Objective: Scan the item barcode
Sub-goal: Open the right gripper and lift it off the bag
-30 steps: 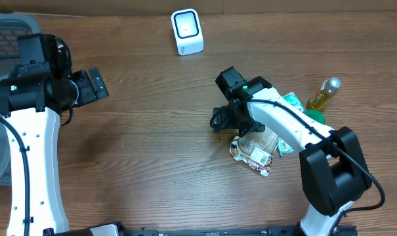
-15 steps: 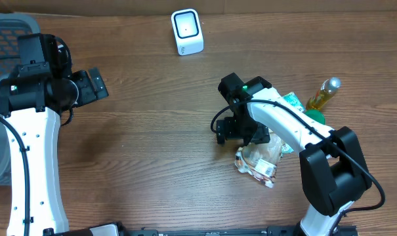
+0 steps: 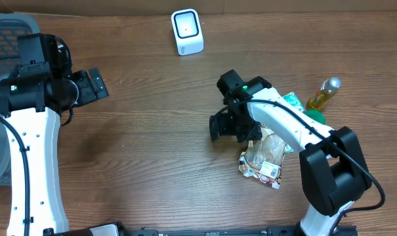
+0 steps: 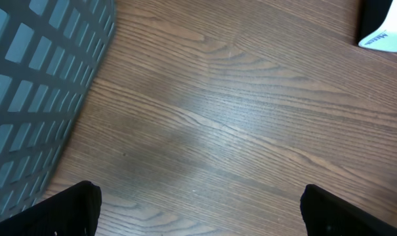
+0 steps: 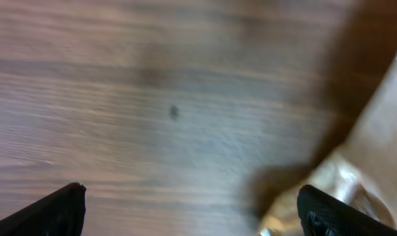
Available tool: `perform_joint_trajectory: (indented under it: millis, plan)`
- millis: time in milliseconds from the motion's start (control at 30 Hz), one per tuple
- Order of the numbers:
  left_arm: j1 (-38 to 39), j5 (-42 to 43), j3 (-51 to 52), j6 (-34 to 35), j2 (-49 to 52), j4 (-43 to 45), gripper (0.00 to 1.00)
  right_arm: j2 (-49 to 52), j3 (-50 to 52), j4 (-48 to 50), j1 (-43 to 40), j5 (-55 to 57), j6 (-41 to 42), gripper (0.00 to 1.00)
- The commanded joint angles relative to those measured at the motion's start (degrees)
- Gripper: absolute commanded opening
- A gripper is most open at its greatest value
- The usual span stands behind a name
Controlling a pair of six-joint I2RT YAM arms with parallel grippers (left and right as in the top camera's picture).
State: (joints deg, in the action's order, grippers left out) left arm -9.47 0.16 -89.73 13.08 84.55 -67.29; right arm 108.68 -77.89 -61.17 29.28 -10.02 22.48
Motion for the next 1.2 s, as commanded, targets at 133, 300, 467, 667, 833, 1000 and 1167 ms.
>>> perform_joint_trajectory:
  millis: [133, 300, 467, 667, 833, 1000, 1167]
  plan:
    - [-0.2, -0.2, -0.7, -1.1, 0.1, 0.2, 1.00, -2.1, -1.3, 12.5, -0.1, 7.4, -0.2, 1.00]
    - [-0.2, -0.2, -0.7, -1.1, 0.1, 0.2, 1.00, -2.1, -1.3, 17.1, -0.1, 16.7, -0.2, 1.00]
    - [-0.2, -0.2, -0.7, -1.1, 0.1, 0.2, 1.00, -2.1, -1.3, 17.2, -0.1, 16.6, -0.2, 1.00]
    - [-0.2, -0.2, -0.7, -1.1, 0.1, 0.2, 1.00, -2.1, -1.3, 17.2, -0.1, 16.6, -0.2, 1.00]
    - [-0.2, -0.2, -0.7, -1.1, 0.1, 0.2, 1.00, -2.1, -1.3, 17.2, -0.1, 16.6, -0.2, 1.00]
    - [-0.2, -0.2, -0.7, -1.1, 0.1, 0.2, 1.00, -2.1, -1.3, 17.2, -0.1, 16.6, -0.2, 1.00]
    - [-0.2, -0.2, -0.7, -1.1, 0.1, 0.2, 0.99, -2.1, -1.3, 17.2, -0.1, 16.6, -0.2, 1.00]
